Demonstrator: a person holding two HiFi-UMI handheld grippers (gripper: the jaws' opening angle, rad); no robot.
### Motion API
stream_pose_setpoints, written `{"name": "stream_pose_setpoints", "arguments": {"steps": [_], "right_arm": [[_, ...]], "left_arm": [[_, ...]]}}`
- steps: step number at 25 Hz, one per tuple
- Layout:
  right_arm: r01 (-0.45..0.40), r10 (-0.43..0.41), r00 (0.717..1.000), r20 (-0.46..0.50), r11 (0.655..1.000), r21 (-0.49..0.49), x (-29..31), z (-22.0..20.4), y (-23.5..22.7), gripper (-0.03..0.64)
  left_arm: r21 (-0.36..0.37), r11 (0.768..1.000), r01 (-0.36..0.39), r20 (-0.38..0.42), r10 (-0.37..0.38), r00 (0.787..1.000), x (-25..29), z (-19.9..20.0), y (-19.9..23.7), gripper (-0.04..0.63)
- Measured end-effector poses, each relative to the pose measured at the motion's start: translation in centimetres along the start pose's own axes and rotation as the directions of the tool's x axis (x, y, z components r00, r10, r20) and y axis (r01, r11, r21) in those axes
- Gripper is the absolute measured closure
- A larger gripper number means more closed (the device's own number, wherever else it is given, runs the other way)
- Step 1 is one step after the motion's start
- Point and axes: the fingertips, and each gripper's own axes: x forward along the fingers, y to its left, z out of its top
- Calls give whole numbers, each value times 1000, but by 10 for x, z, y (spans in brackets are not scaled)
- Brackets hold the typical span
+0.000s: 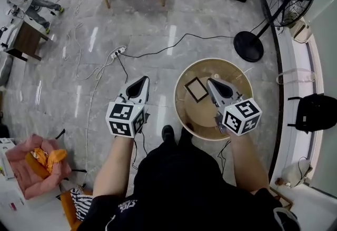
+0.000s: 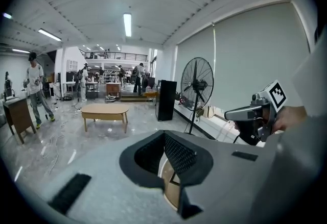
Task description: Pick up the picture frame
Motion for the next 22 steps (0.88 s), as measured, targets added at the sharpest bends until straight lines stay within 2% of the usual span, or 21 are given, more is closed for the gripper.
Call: {"name": "stream_pose_setpoints", "arguments": {"steps": [9, 22], "right_arm": [[129, -122, 983, -134, 991, 41, 8, -54, -40, 611], [165, -145, 939, -312, 985, 40, 53, -158, -75, 600]], "left_arm": [[-30, 993, 117, -67, -119, 991, 69, -45, 1, 594], [-34, 975, 220, -157, -223, 962, 145, -125, -5, 594]]}}
